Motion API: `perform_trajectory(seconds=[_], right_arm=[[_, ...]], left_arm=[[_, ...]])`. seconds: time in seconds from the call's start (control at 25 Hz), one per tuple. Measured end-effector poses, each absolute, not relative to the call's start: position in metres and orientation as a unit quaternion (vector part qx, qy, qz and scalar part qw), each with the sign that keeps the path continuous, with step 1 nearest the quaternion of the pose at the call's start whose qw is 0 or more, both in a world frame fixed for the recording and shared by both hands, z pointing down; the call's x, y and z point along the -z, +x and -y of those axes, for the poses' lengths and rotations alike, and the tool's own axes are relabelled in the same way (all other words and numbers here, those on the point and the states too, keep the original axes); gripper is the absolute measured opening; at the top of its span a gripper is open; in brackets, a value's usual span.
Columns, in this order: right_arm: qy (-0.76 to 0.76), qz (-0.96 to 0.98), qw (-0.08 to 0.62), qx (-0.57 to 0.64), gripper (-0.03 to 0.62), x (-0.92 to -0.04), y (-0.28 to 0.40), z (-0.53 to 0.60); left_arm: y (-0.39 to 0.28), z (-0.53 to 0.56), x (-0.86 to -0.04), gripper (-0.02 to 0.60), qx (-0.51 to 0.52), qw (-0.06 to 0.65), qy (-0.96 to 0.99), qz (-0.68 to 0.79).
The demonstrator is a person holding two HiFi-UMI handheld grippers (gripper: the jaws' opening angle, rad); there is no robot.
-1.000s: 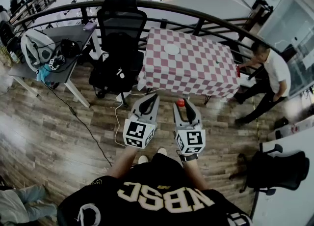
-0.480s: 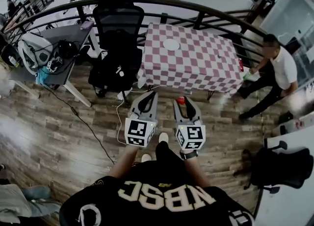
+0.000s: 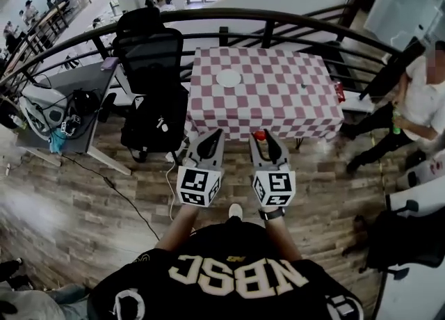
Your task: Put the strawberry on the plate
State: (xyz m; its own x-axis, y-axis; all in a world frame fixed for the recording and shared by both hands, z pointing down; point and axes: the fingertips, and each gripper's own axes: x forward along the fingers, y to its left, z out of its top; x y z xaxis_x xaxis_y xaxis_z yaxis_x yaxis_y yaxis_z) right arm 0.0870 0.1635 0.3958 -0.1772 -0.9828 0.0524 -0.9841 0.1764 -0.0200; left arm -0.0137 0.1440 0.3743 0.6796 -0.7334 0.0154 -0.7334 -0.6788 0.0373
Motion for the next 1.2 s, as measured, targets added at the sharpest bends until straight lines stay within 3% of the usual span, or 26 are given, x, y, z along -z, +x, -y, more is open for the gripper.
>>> perform_trajectory(seconds=[0.24, 0.6, 0.92, 1.2], right_arm=[[0.641, 0.766, -0.009, -0.048, 0.161, -0.405, 0.136, -0.126], [0.600, 0.791, -0.034, -0.112, 0.161, -0.443, 0.140, -0.094], [0.574, 0.808, 0.003, -0.134, 0.161, -0.479, 0.120, -0.041], [0.583, 0.800, 0.038, -0.140, 0.161, -0.503, 0.129, 0.055]], left_arm=[[0.020, -0.104, -0.376, 0.006, -0.012, 0.009, 0.908, 0.418], [0.035, -0.084, -0.424, 0.006, -0.049, 0.037, 0.896, 0.440], [0.033, -0.030, -0.461, 0.006, -0.066, 0.066, 0.891, 0.444], [0.044, 0.073, -0.470, 0.006, -0.070, 0.038, 0.902, 0.425]])
